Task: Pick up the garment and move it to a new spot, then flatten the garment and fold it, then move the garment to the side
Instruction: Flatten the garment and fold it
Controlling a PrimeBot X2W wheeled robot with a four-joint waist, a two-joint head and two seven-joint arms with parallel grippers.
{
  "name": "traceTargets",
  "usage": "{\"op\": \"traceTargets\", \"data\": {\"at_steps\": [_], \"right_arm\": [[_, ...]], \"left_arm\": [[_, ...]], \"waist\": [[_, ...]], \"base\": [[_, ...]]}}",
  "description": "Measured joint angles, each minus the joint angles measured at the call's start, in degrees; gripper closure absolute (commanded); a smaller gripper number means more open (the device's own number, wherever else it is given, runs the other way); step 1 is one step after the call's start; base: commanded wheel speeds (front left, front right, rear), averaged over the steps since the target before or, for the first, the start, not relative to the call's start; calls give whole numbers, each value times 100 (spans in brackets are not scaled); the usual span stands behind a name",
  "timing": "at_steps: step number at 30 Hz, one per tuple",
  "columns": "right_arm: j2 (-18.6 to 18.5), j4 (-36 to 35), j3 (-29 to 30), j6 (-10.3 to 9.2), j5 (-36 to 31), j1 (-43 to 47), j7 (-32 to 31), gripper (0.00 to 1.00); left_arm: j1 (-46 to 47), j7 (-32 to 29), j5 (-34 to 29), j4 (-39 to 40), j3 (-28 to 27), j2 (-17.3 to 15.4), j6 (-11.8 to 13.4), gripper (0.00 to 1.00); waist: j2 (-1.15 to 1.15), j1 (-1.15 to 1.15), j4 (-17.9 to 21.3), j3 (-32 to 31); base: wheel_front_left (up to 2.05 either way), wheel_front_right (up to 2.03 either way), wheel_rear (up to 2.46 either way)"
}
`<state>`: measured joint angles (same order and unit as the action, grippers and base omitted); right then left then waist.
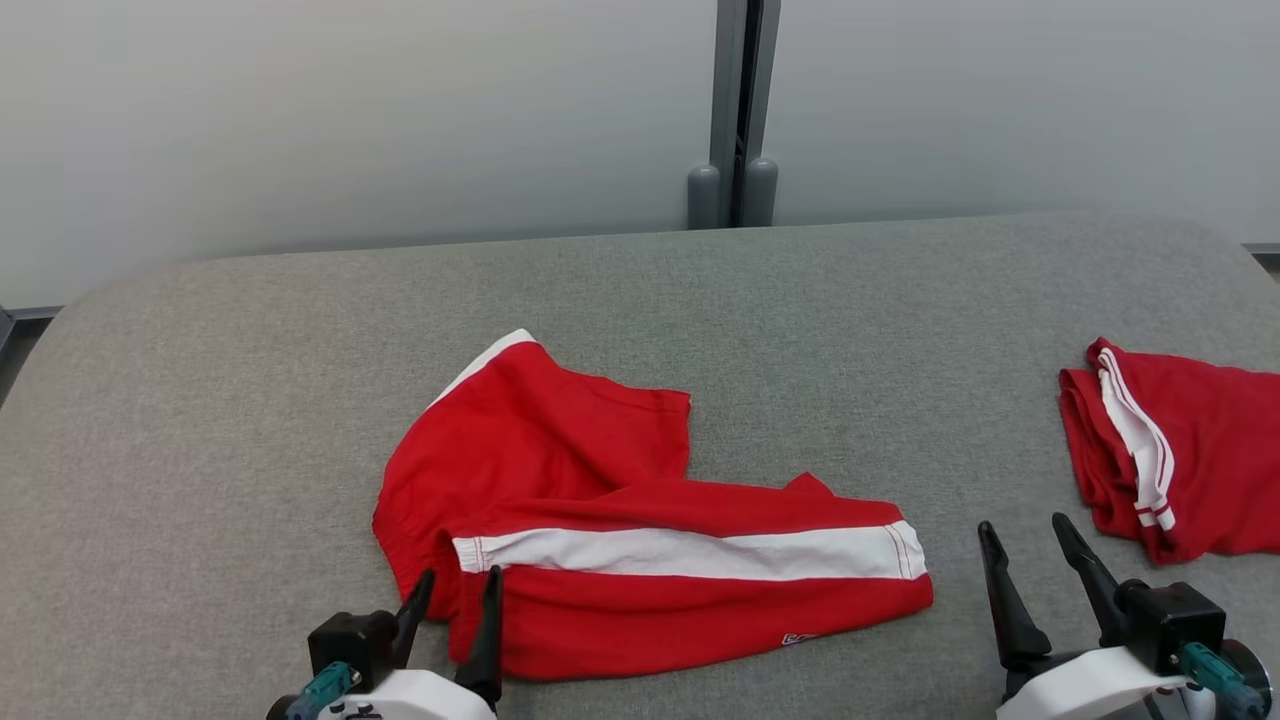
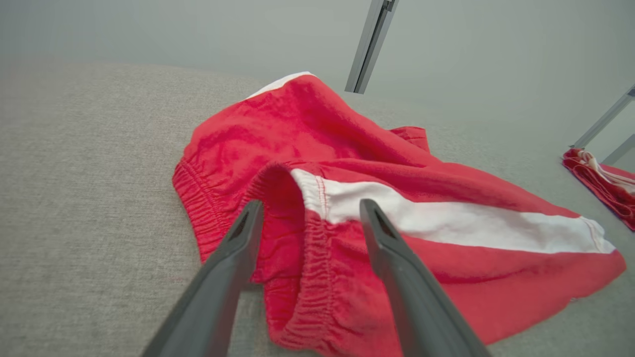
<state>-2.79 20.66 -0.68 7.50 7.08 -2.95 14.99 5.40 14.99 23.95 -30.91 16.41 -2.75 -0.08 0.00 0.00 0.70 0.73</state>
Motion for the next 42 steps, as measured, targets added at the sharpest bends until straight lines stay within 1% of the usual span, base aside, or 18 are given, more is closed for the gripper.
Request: {"op": "traceTargets", "data": {"at_steps": [1, 6, 15, 17, 18, 20, 21, 22, 28, 30, 35, 37, 39, 40, 41, 42], "right_arm": [[-2, 5, 3, 0, -1, -4, 0, 0], [-1, 20, 2, 0, -2, -59, 0, 0], [-1, 19, -22, 0, -2, -138, 0, 0], [-1, 19, -21, 0, -2, -155, 0, 0], [-1, 19, -19, 0, -2, -158, 0, 0], [-1, 20, -5, 0, -2, -159, 0, 0], [-1, 22, -1, 0, -2, -159, 0, 0], [-1, 24, 4, 0, -2, -159, 0, 0], [-4, 122, -73, 0, 157, -162, 0, 0], [-2, 210, -211, 0, 278, -164, 0, 0], [8, 472, -793, 0, 821, -229, -1, 0], [8, 567, -921, 0, 1143, -294, 0, 0], [3, 683, -1010, 0, 1281, -378, 0, 0], [5, 894, -1102, 0, 1411, -544, 0, 0], [5, 894, -1102, 0, 1411, -544, 0, 0], [0, 1091, -1193, 0, 1444, -731, 0, 0]], "left_arm": [[40, 0, 43, -38, 51, 0, -31, 0], [172, 0, 246, -163, 133, -2, -27, 0], [339, 0, 304, -177, 123, -1, -1, 0], [341, 0, 325, -159, 111, -2, -1, 22], [343, 0, 334, -154, 104, -2, 0, 50], [343, 0, 339, -153, 107, -2, 11, 68], [343, 0, 339, -146, 107, -1, 10, 92], [343, 0, 332, -134, 101, -2, 13, 100], [311, 0, 225, -18, -66, -1, 62, 100], [286, 0, 123, 11, -140, 1, 94, 100], [212, 0, -75, -9, -314, -2, 81, 100], [211, 0, -113, -4, -374, -3, 56, 100], [211, 0, -153, -7, -394, -3, 21, 100], [214, 0, -157, -8, -396, 0, 11, 100], [214, 0, -157, -8, -396, 0, 11, 100], [221, 0, -169, -5, -382, -3, 7, 100]], "waist": [[0, 0, 16, 21], [0, 0, 87, 118], [0, 0, 196, 262], [0, 0, 210, 279], [0, 0, 214, 286], [0, 0, 214, 296], [0, 0, 211, 298], [0, 0, 207, 299], [0, 0, 91, 294], [0, 0, 23, 300], [0, 0, -151, 342], [0, 0, -203, 377], [0, 0, -240, 425], [0, 0, -268, 482], [0, 0, -268, 482], [0, 0, -295, 537]], "base": [[0, 0, 0], [0, 0, 0], [0, 0, 0], [0, 0, 0], [0, 0, 0], [0, 0, 0], [0, 0, 0], [0, 0, 0], [0, 0, 0], [0, 0, 0], [0, 0, 0], [0, 0, 0], [0, 0, 0], [0, 0, 0], [0, 0, 0], [0, 0, 0]]}}
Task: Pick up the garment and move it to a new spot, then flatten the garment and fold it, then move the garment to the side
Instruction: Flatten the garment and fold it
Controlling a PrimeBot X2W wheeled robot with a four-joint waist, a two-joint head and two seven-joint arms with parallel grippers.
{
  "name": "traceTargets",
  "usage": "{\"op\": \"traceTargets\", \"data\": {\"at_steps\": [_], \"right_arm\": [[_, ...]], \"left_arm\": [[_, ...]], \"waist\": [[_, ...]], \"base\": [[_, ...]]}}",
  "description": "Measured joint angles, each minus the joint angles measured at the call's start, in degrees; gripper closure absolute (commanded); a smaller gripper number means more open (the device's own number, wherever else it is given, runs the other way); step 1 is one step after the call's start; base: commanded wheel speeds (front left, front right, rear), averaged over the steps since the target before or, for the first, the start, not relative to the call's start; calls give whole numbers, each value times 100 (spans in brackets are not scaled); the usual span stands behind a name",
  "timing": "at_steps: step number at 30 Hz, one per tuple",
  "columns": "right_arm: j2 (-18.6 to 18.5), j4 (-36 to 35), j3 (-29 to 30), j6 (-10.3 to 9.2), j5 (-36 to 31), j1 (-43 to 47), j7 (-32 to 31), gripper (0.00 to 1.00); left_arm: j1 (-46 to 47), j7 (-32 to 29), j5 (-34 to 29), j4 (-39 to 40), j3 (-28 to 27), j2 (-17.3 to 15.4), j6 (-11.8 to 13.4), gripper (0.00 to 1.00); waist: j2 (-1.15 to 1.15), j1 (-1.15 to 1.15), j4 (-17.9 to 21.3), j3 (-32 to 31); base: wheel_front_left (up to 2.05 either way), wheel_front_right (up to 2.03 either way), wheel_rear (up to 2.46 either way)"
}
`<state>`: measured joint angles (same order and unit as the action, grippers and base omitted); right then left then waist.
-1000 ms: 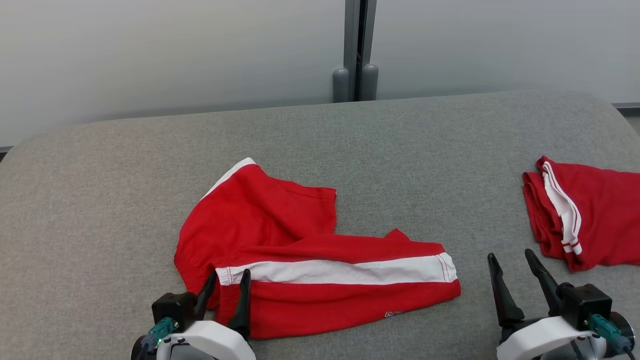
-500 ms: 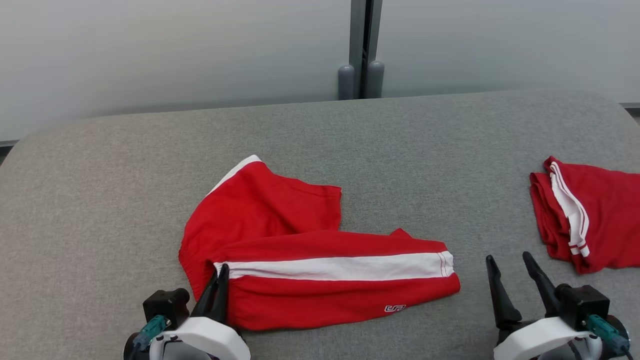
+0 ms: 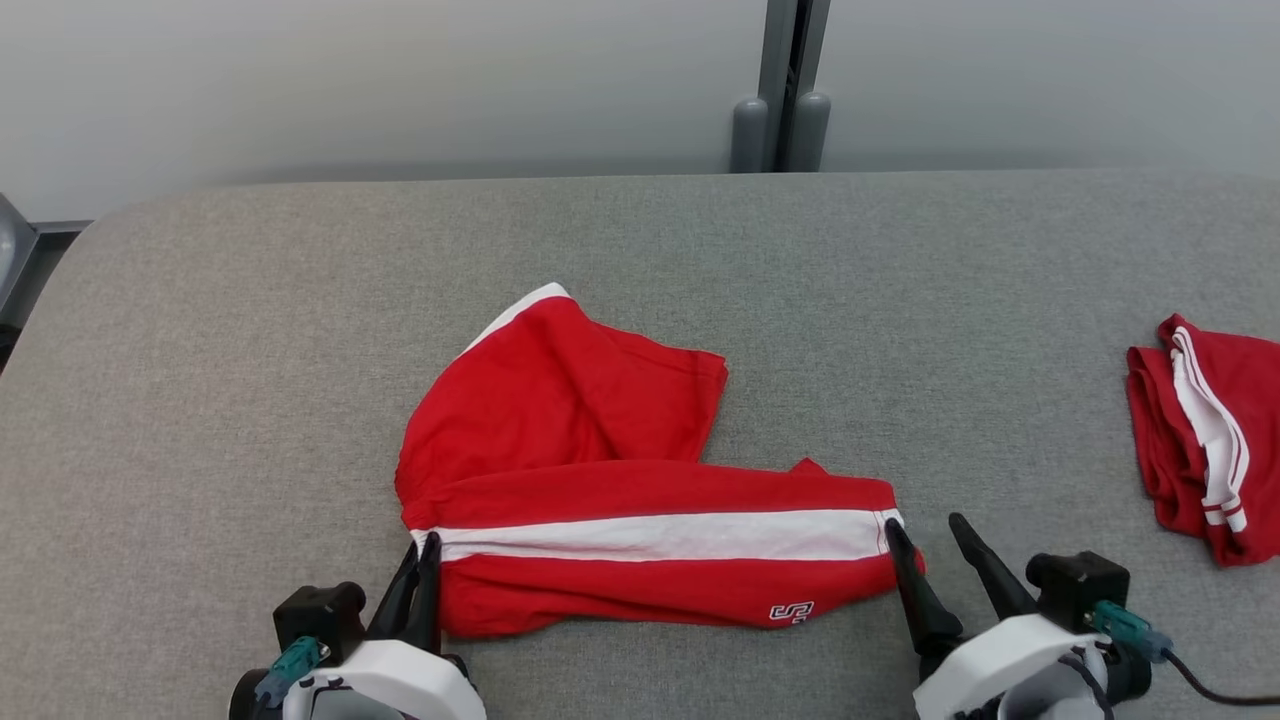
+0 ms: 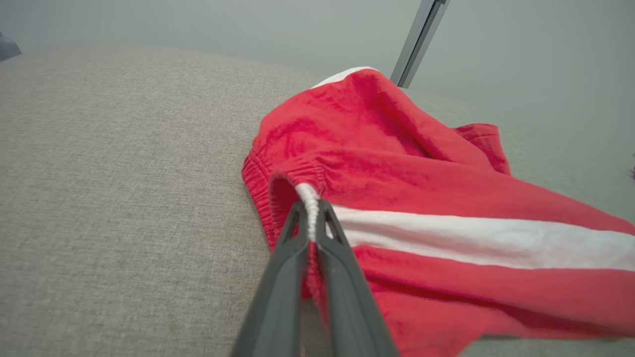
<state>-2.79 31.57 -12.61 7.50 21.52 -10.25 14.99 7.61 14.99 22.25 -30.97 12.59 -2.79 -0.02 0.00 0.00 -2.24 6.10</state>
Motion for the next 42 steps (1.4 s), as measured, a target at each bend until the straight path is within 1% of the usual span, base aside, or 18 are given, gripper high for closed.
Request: {"op": "traceTargets", "data": {"at_steps": [2, 4, 5, 7, 9, 10, 11, 16, 20, 22, 23, 25, 26, 27, 30, 36, 38, 42], "right_arm": [[9, 278, -94, 0, 16, -215, -1, 0], [12, 366, -109, 0, 13, -307, 0, 0], [0, 666, -194, 0, -5, -519, 0, 2], [-1, 853, -242, 0, -4, -629, 0, 8], [-10, 1023, -290, 0, 24, -728, 0, 21], [-12, 1050, -318, 0, 30, -751, 0, 24], [-12, 1080, -347, 0, 38, -771, 0, 25], [-13, 1177, -460, 0, 163, -766, 0, 24], [-41, 1245, -543, 0, 267, -754, 0, 27], [-64, 1259, -580, 0, 293, -771, 0, 36], [-71, 1274, -604, 0, 312, -789, 0, 47], [-77, 1325, -654, 0, 328, -827, 1, 62], [-84, 1338, -679, 0, 334, -843, 4, 82], [-92, 1351, -710, 0, 337, -861, 11, 100], [-105, 1349, -742, 0, 367, -889, 11, 100], [-164, 1016, -620, 0, 435, -871, 10, 100], [-171, 850, -592, 0, 508, -864, 10, 100], [-216, 414, -535, 0, 701, -865, 9, 100]], "left_arm": [[23, 0, 1, 8, 29, 3, 0, 100], [41, 0, 3, 10, 37, -1, 0, 100], [88, 0, 25, 16, 75, 3, 0, 100], [116, 0, 44, 20, 107, 1, 0, 100], [120, 0, 65, 20, 130, 2, 0, 100], [124, 0, 80, 21, 133, 2, 1, 100], [130, 0, 83, 23, 140, 2, 1, 100], [133, 0, 101, 36, 130, 2, 9, 100], [132, 0, 107, 42, 131, 2, 9, 100], [136, 0, 113, 41, 137, 2, 8, 100], [142, 0, 116, 41, 142, 2, 8, 100], [171, 0, 147, 35, 153, 2, 8, 100], [193, 0, 147, 34, 156, 2, 8, 100], [207, 0, 147, 33, 155, 2, 7, 100], [208, 0, 145, 23, 144, 4, 7, 100], [207, -1, 55, 69, 55, 3, -1, 100], [213, 0, 16, 158, 10, 4, -46, 100], [405, 0, -261, 357, -87, 1, -188, 100]], "waist": [[0, 0, -23, 54], [0, 0, -31, 80], [0, 0, -51, 123], [0, 0, -71, 154], [0, 0, -94, 167], [0, 0, -101, 170], [0, 0, -107, 169], [0, 0, -103, 162], [0, 0, -95, 186], [0, 0, -100, 209], [0, 0, -106, 222], [0, 0, -123, 242], [0, 0, -134, 249], [0, 0, -143, 254], [0, 0, -156, 257], [0, 0, -125, 120], [0, 0, -98, 25], [0, 0, -31, -222]], "base": [[0, 0, 0], [0, 0, 0], [0, 0, 0], [0, 0, 0], [0, 0, 0], [0, 0, 0], [0, 0, 0], [0, 0, 0], [0, 0, 0], [0, 0, 0], [0, 0, 0], [0, 0, 0], [0, 0, 0], [0, 0, 0], [0, 0, 0], [0, 0, 0], [0, 0, 0], [0, 0, 0]]}}
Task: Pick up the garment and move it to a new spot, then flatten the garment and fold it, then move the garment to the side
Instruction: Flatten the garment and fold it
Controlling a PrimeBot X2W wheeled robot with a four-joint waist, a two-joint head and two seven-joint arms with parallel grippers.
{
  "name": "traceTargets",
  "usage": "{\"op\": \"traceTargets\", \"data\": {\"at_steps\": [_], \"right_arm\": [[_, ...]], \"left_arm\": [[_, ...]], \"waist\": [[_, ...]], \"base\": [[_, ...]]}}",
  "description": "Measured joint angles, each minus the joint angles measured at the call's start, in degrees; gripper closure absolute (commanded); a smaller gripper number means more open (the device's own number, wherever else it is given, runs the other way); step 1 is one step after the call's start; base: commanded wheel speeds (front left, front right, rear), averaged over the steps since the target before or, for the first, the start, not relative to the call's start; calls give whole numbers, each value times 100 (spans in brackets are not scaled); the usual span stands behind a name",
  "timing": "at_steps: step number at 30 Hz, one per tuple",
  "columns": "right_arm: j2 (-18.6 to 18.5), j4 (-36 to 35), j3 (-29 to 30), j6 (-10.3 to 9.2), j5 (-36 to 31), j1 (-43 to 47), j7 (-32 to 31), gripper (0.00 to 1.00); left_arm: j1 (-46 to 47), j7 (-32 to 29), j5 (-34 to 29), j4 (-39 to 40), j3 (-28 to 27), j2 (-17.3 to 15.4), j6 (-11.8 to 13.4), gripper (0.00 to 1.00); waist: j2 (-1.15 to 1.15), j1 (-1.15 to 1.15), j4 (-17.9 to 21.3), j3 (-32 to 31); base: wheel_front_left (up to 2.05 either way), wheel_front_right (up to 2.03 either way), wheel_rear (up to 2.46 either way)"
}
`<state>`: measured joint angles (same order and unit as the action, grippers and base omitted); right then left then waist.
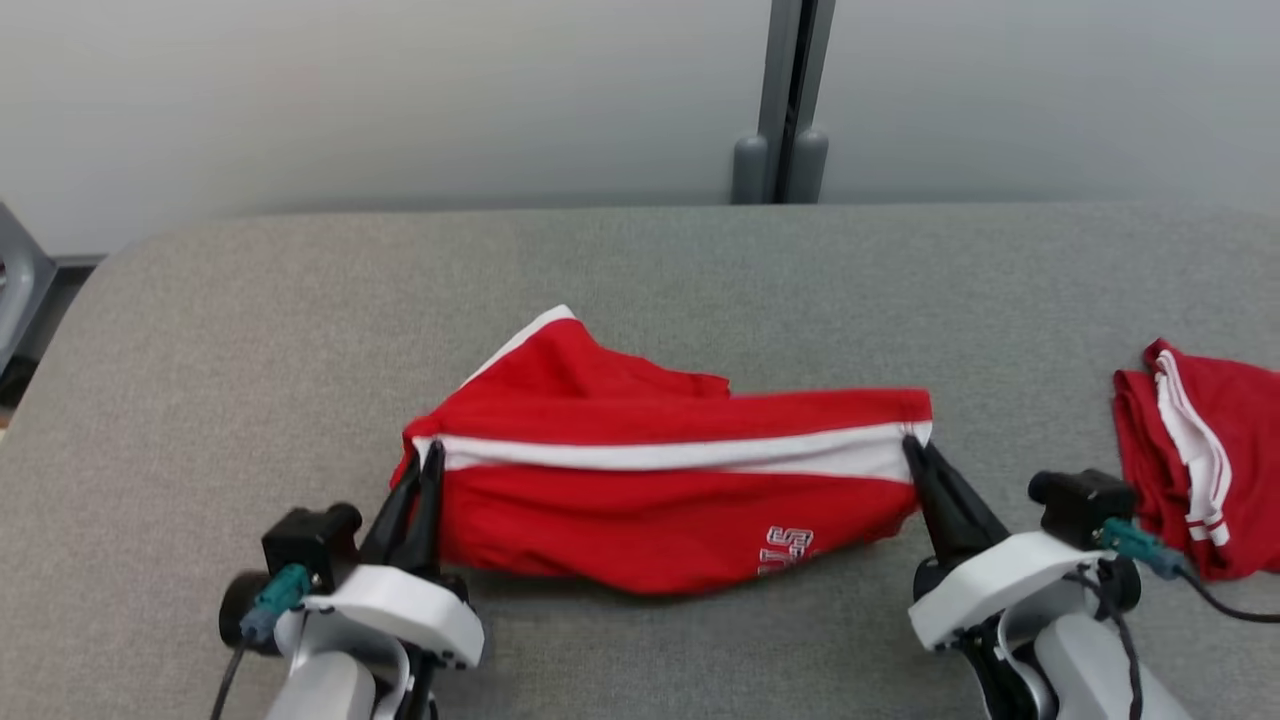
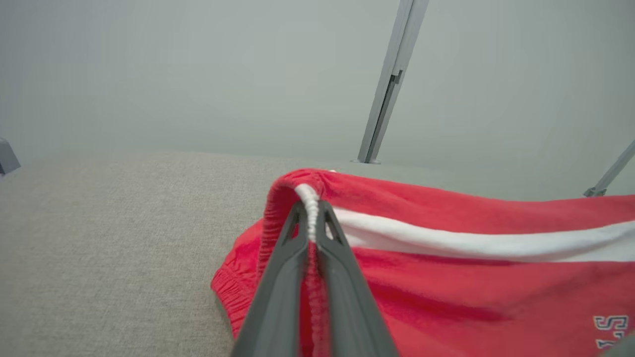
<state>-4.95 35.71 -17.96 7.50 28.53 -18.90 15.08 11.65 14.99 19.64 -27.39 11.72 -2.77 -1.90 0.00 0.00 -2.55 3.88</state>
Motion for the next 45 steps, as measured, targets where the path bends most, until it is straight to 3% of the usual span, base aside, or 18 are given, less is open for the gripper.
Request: {"op": "traceTargets", "data": {"at_steps": [4, 12, 17, 22, 27, 31, 36, 40, 45], "right_arm": [[-121, -492, 8, 0, 178, -115, 0, 100], [-467, -1416, 15, 0, 372, -572, 0, 100], [-667, -1852, 102, 0, 532, -817, -155, 100], [-700, -1900, 193, 0, 541, -1242, -516, 100], [-622, -1362, 298, 0, 187, -2286, -543, 100], [-561, -699, 413, 0, -423, -3555, -174, 100], [-446, -278, 809, 1, -987, -4634, -20, 100], [-359, -354, 987, 1, -1155, -4533, -11, 100], [-364, -180, 637, 1, -1150, -3351, -10, 100]], "left_arm": [[300, -1, -210, 231, -125, -118, -167, 100], [1103, -73, -288, 778, -271, -658, -398, 100], [1578, -548, -151, 1337, -246, -912, -463, 100], [2147, -1095, -53, 1391, -116, -1136, -497, 100], [3266, -1083, -149, 868, 41, -1112, -512, 100], [4458, -488, -525, 308, 168, -1110, -511, 100], [5469, -75, -542, -338, 42, -925, -477, 100], [5394, -9, -466, -670, -5, -787, -490, 100], [4054, -7, -290, -695, -145, -511, -512, 100]], "waist": [[0, 0, 82, -289], [0, 0, 281, -646], [0, 0, 302, -631], [0, 0, 296, -357], [0, 0, 276, 252], [0, 0, 266, 810], [0, 0, 251, 1311], [0, 0, 182, 1411], [0, 0, 150, 1333]], "base": [[0, 0, 0], [0, 0, 0], [0, 0, 0], [0, 0, 0], [0, 0, 0], [0, 0, 0], [0, 0, 0], [0, 0, 0], [0, 0, 0]]}}
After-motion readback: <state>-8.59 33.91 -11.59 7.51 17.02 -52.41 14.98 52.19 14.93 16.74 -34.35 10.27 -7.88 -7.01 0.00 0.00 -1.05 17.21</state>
